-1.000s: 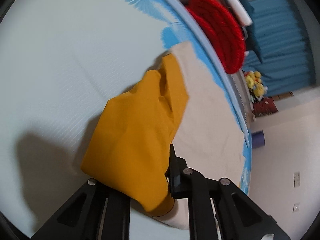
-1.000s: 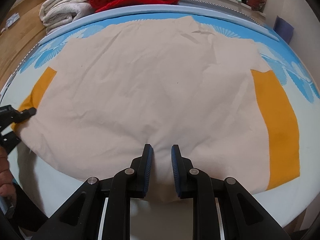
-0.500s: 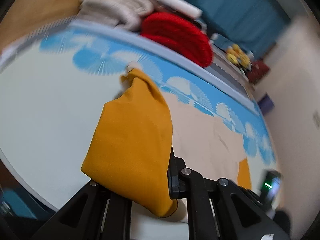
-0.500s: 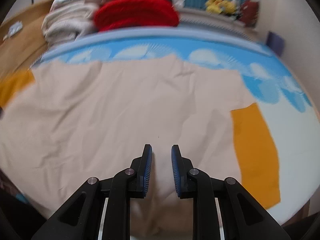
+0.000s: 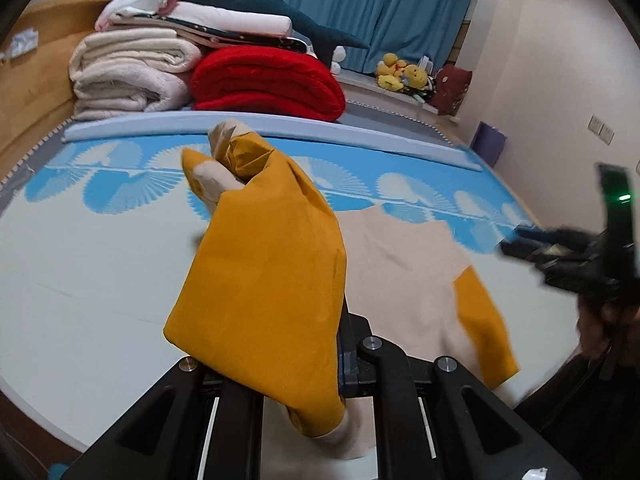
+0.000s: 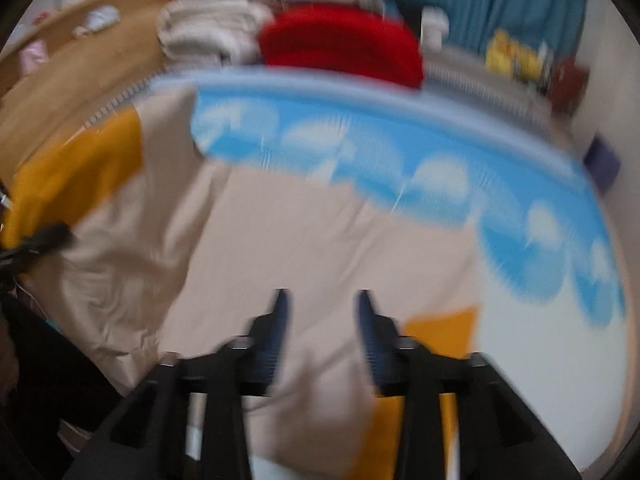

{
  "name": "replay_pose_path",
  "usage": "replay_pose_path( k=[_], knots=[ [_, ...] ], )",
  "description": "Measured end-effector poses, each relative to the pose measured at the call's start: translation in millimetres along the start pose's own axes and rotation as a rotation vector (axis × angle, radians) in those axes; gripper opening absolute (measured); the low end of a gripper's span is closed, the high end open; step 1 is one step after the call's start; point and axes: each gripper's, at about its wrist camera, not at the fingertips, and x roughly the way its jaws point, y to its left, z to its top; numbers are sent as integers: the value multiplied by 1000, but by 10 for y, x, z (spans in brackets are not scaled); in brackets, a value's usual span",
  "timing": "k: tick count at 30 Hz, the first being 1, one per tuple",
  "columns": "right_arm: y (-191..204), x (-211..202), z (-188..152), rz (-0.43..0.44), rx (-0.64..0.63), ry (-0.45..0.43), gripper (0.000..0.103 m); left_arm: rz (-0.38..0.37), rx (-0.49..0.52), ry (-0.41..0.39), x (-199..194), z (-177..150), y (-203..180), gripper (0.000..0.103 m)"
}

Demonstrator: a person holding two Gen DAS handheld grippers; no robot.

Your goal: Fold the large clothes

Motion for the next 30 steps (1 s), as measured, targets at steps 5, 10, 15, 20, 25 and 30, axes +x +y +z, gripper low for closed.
replay_pose_path(
  k=[5,10,15,20,25,30],
  knots=[
    [-659,-440,-148,-84,102,-135,66,-39,48,10,171,71,-470,10],
    [-1216,-479,-401,-164,248,-84,61,-101,160,47,431,44,-1183,9],
    [-1523,-510,-611,-144,326,-43,61,-202,338,178,852,-248,-1984,10],
    [-1700,-486,-686,-71,389,-17,61,-284,339,454,1360,-589,-2192,33],
    [-1634,-357,-709,56,418,15,61,-470,165,492,1166,-360,-1879,51],
    [-1328,-44,-680,237,385,125,61,-487,32,380,861,-111,-1360,52]
  ],
)
